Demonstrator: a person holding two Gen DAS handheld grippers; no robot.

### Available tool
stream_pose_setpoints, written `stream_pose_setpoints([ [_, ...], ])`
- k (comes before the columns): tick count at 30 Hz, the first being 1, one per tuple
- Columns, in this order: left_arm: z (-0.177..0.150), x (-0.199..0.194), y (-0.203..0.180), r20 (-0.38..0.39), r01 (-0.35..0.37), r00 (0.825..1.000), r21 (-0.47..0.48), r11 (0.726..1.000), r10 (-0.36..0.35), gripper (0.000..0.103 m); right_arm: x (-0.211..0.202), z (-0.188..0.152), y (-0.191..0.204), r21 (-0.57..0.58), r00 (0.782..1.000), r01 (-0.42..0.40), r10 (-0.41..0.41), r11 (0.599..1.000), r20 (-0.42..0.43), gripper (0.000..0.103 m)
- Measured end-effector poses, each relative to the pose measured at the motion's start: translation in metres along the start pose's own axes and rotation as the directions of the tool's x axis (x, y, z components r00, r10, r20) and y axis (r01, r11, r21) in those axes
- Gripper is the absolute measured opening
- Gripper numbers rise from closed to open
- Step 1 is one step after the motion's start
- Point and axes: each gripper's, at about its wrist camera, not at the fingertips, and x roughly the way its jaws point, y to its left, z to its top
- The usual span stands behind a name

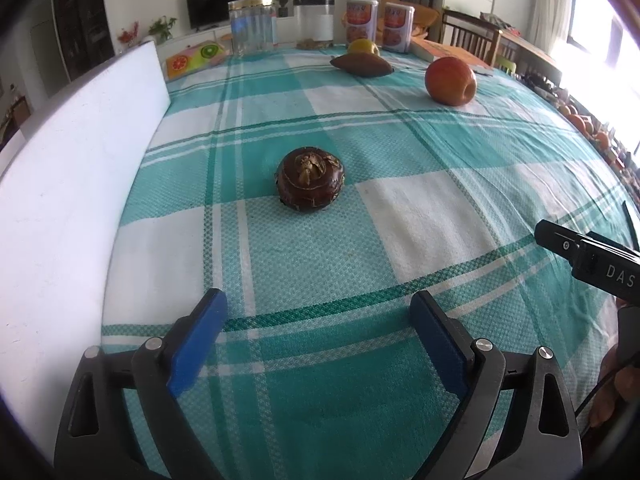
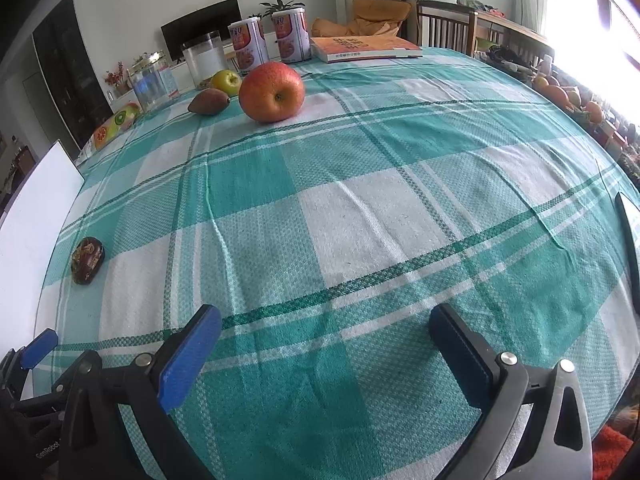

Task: Organize fruits
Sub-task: 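Withdraw both open tools from the box back over the table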

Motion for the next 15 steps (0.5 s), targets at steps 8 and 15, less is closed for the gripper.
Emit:
stream_pose_setpoints([
  [8,0.0000,0.0003,-0.0002,0.000,0.000,1.000,0.000,1.000,0.000,0.094,0.0015,-0.0006,0.0024,-0.015,1.000,0.017,-0.017,1.000,-0.004,0.103],
  [15,-0.0001,0.0001,-0.0002,0.000,0.000,1.000,0.000,1.000,0.000,0.094,0.0026,-0.0011,0.0041,-0.026,1.000,0.029,-0.029,0.999,-0.008,0.103],
])
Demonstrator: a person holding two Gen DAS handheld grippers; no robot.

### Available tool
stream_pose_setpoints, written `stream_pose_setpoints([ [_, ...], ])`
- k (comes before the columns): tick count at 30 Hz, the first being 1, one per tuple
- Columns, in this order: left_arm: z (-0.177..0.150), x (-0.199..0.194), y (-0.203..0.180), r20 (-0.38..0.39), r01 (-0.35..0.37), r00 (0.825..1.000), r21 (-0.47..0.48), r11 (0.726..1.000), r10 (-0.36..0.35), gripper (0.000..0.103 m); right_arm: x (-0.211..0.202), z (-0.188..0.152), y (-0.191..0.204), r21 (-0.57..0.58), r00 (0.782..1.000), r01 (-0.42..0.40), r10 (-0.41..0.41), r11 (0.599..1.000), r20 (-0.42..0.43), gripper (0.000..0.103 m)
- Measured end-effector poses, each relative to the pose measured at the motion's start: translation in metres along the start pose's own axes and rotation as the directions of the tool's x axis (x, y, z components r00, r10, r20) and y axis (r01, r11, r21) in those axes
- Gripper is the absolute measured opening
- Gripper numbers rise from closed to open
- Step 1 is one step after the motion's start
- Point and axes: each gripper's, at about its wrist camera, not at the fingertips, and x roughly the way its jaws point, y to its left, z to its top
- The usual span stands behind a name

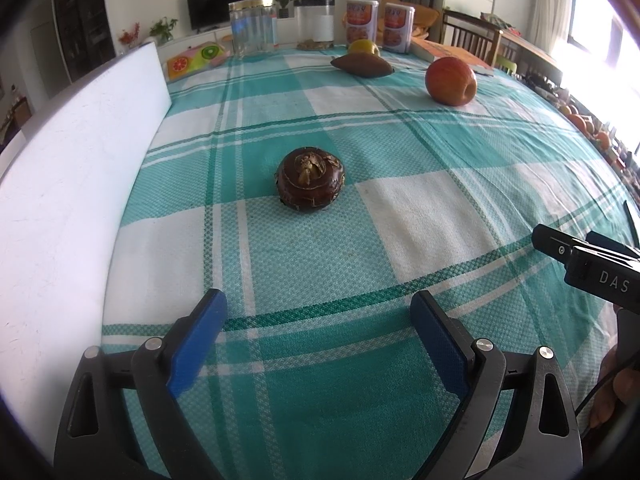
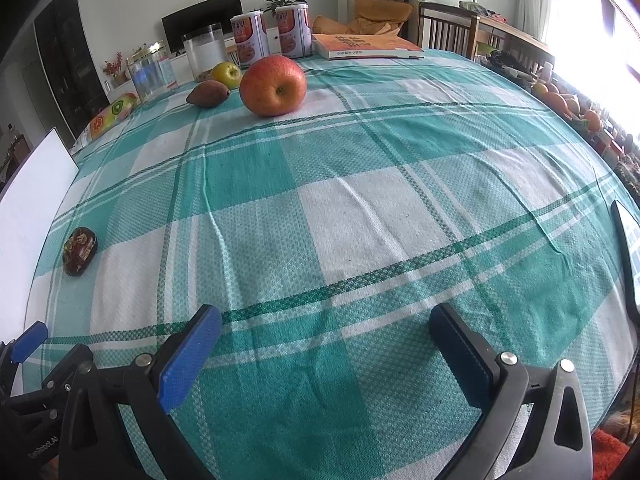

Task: Organize fruits
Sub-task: 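Withdraw both open tools from the box back over the table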

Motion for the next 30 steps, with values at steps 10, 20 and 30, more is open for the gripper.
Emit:
stream_pose_setpoints([
  [10,-0.0001,0.0001,-0.0001,0.000,0.000,1.000,0.000,1.000,0.000,0.094,0.0012,-0.0005,0.0025,-0.014,1.000,0.016,-0.016,1.000,-0.005,0.103],
  [20,-0.0001,0.0003,-0.0002,0.001,0.000,1.000,0.000,1.000,0.000,0.094,0.0017,-0.0007,0.0030,-0.017,1.000,0.018,-0.018,1.000,-0.006,0.103],
  [30,-0.0001,0.0004,-0.0002,0.001,0.000,1.000,0.000,1.000,0.000,0.094,0.0019,-0.0007,0.0033,-0.017,1.000,0.019,-0.019,1.000,-0.006,0.103],
])
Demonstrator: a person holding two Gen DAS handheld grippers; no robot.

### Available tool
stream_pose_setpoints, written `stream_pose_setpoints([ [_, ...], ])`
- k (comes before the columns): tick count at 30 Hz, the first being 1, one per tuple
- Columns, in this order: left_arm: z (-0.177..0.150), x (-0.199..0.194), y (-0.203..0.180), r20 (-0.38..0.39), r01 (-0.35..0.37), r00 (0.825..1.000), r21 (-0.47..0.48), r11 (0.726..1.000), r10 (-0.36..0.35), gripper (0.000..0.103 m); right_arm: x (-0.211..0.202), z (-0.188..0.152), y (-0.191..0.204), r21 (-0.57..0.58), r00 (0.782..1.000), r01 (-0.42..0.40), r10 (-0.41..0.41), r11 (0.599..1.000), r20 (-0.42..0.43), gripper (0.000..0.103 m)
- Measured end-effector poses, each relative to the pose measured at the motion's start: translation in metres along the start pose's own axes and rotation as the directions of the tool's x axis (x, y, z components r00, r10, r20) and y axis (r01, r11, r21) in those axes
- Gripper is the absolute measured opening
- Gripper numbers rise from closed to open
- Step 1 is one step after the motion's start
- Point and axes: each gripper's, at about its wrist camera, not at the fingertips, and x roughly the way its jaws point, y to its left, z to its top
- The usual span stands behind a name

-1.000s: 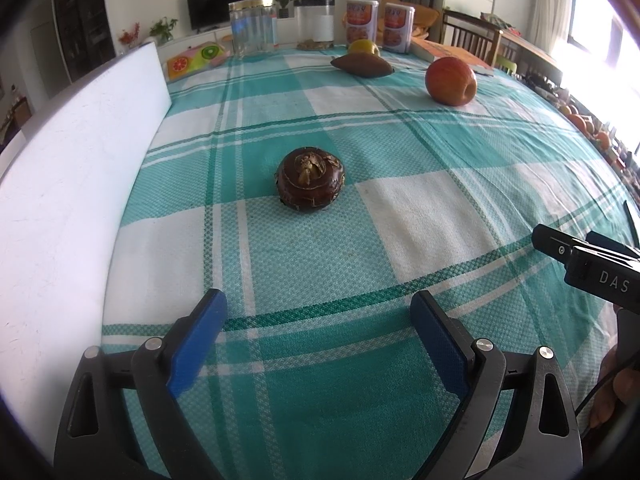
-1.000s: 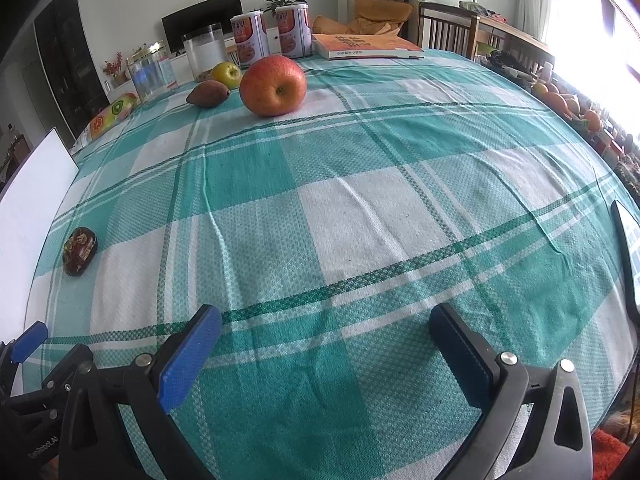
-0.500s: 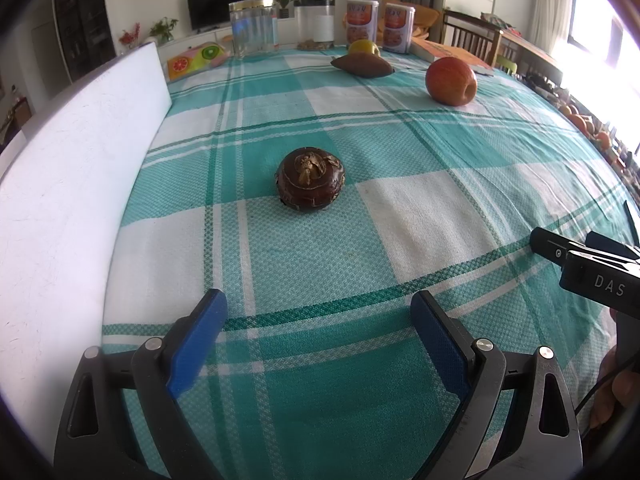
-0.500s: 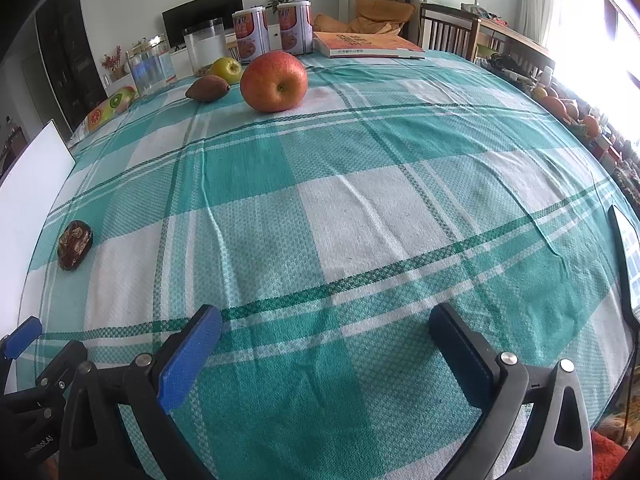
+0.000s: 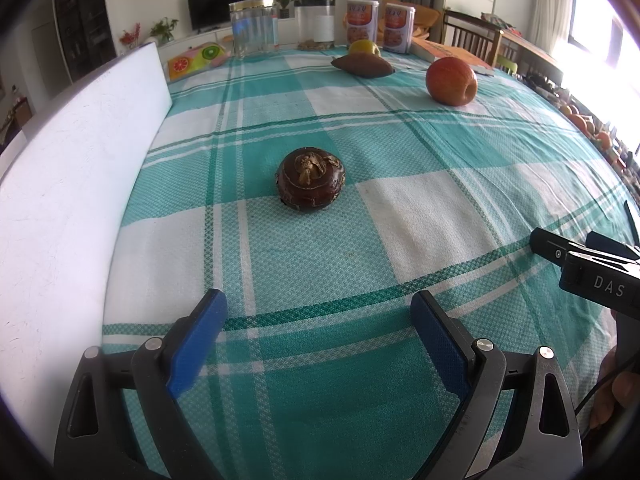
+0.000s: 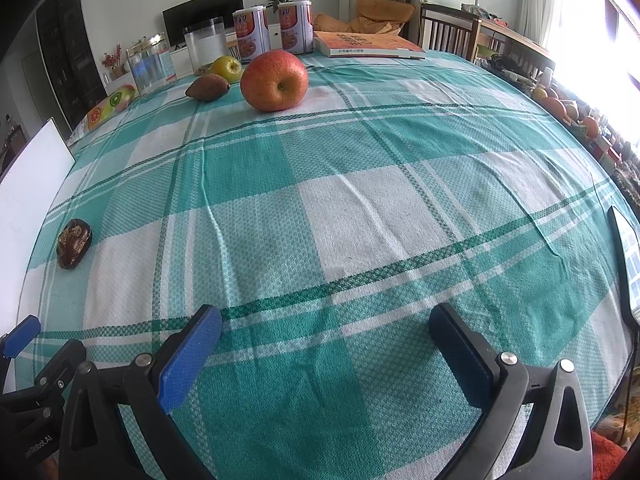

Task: Organize fruits
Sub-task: 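Withdraw both open tools from the box back over the table, then move left tool onto the dark brown fruit and hold it open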

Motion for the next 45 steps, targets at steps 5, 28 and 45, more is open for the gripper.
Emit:
stream_pose_setpoints([
  [5,0.000,0.000,0.000,0.000,0.000,1.000,0.000,1.000,0.000,0.094,0.000,0.000,0.000,0.000,1.000,0.000,0.000,1.000,0.000,0.103],
  [28,0.060,0.042,0.005,-0.052,0.008,0.999,-0.053,0.999,-0.011,0.093,0.000,-0.001,0.000,-0.004,1.000,0.005,-0.005,1.000,-0.001,0.103],
  [45,0.069,0.049,0.011,0.016,-0.072,0.997,-0.061,0.996,0.073,0.083,0.001,0.000,0.001,-0.004,1.000,0.006,-0.006,1.000,-0.001,0.103],
])
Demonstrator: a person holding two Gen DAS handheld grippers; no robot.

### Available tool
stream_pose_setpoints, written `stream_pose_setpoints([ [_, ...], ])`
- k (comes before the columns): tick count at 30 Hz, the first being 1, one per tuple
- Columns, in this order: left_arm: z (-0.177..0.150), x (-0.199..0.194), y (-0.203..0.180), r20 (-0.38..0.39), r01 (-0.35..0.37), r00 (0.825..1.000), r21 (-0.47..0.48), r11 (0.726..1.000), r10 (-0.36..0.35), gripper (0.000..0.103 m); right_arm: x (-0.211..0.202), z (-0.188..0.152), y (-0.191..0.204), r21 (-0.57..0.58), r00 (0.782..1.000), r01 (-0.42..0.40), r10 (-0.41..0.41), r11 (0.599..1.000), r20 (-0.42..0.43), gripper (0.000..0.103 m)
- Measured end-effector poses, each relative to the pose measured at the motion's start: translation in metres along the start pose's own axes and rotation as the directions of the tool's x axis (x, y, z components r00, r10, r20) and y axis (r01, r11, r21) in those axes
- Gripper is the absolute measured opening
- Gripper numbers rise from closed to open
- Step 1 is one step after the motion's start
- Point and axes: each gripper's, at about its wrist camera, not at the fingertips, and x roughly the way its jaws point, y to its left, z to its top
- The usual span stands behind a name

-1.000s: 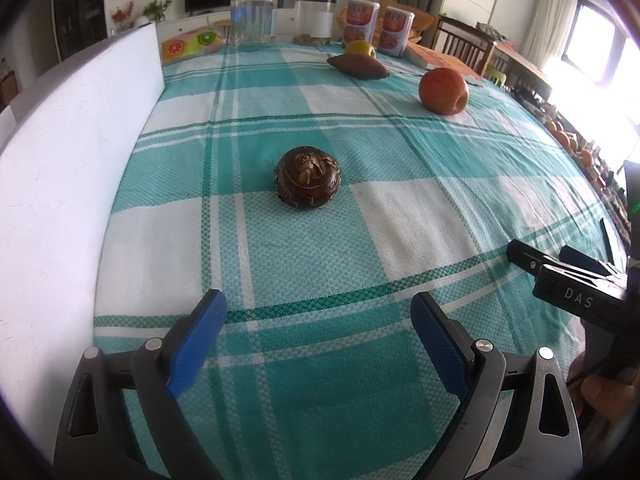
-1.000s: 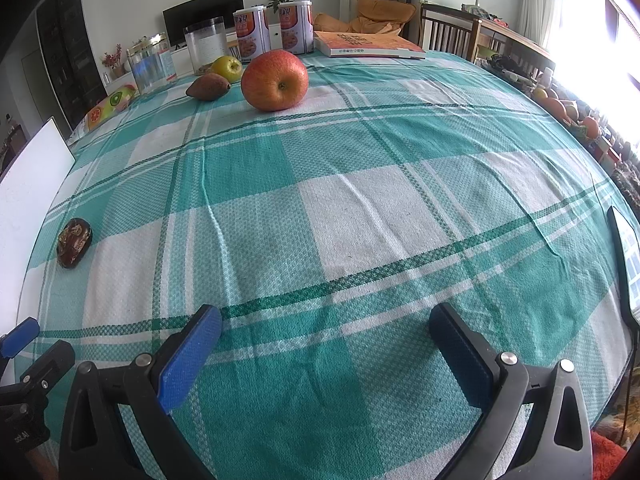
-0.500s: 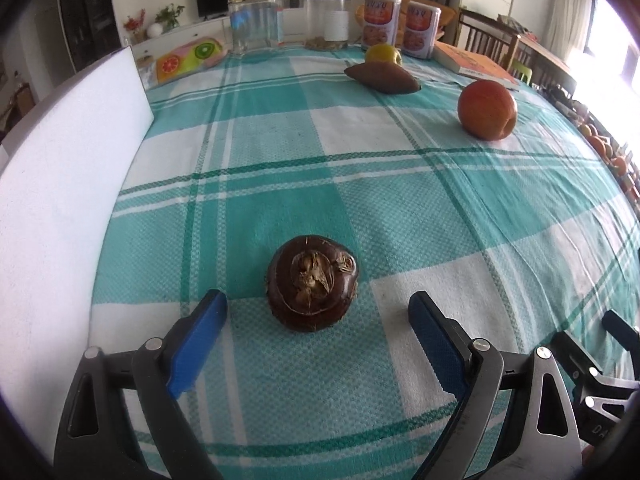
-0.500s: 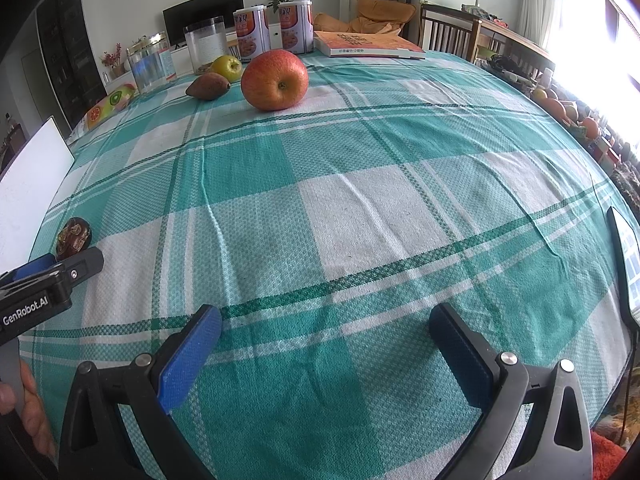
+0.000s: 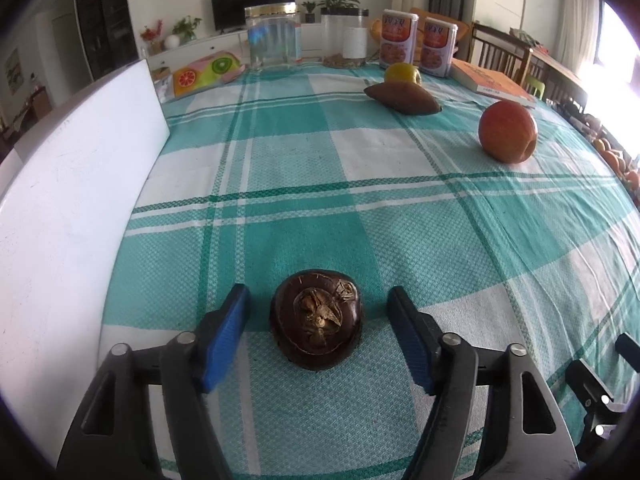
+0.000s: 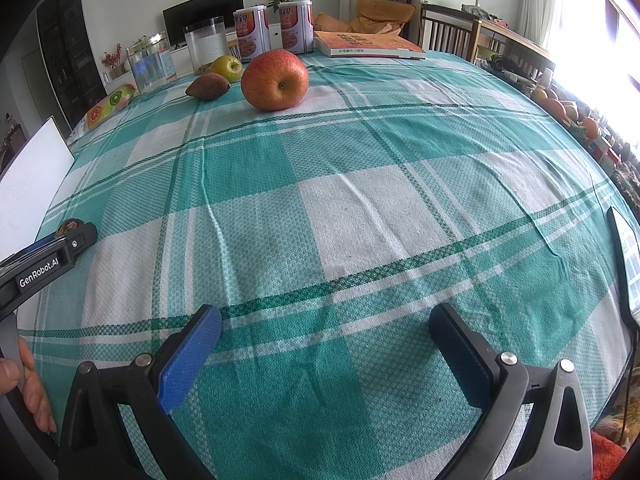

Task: Organize fruits
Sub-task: 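Move left tool onto the dark brown fruit and hold it open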

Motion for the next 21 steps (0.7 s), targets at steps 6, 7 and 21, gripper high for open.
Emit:
stream_pose_setpoints([
  [6,-0.0003,0.0028,0.0017,-0.021,0.000,1.000,-0.004,1.000,0.000,0.093,0.0001,0.0000,0.0001,0.000,1.000,0.001,-0.001,1.000,0.000,0.103],
  [7,-0.0004,0.0028,0.0014,-0.020,-0.003,1.000,-0.003,1.000,0.003,0.094,0.0001,-0.0001,-0.0001,-0.001,1.000,0.000,0.000,1.000,0.000,0.103],
  [21,-0.0023,0.0019,0.0011,-0.016,-0.001,1.000,-0.004,1.000,0.001,0.094,0.0002,0.0000,0.0006,-0.001,1.000,0.002,-0.002,1.000,-0.001,0.103],
])
